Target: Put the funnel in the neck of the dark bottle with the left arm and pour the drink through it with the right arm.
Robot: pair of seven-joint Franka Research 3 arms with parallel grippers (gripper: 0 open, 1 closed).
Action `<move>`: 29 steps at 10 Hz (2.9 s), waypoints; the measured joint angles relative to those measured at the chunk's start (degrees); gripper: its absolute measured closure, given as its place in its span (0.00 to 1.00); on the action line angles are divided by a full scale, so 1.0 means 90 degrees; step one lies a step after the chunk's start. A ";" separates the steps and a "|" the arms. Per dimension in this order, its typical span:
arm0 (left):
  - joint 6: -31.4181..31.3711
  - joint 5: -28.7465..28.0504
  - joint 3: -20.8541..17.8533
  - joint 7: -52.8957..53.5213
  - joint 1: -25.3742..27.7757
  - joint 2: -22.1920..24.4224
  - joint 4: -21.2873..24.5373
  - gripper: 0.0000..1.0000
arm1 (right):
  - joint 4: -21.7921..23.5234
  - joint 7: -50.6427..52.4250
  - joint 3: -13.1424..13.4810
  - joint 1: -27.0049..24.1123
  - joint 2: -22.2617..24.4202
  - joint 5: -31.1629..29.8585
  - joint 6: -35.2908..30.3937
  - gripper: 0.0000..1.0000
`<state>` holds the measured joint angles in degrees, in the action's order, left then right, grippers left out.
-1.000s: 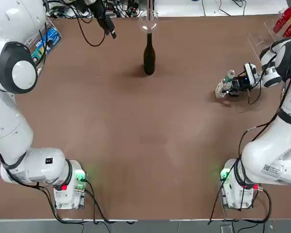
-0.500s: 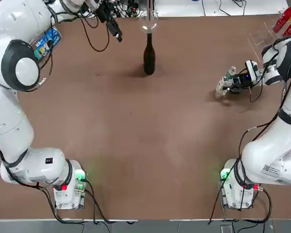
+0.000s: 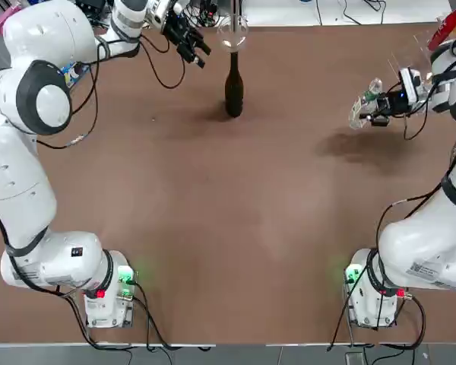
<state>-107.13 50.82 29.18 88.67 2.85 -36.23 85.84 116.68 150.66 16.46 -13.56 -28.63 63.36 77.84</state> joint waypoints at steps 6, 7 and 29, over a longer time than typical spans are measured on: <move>-0.1190 0.1552 0.0417 0.1752 -0.0184 -0.0378 0.0000 0.00 | 0.0082 -0.2332 0.0019 0.0295 0.1473 -0.0004 0.0717 0.49; -0.1335 0.1652 0.0418 0.2014 -0.0265 -0.0379 -0.0001 0.00 | 0.0097 -0.2809 0.0010 0.0422 0.1740 -0.0006 0.0928 0.49; -0.1508 0.2488 0.0463 0.3482 -0.0595 -0.0756 -0.0006 0.48 | 0.0228 -1.4329 -0.5199 0.0653 0.5450 -0.2630 0.4689 0.49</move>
<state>-120.70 73.21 33.35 120.01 -2.50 -43.03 85.79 118.73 21.70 -30.33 -7.68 20.42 39.69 120.04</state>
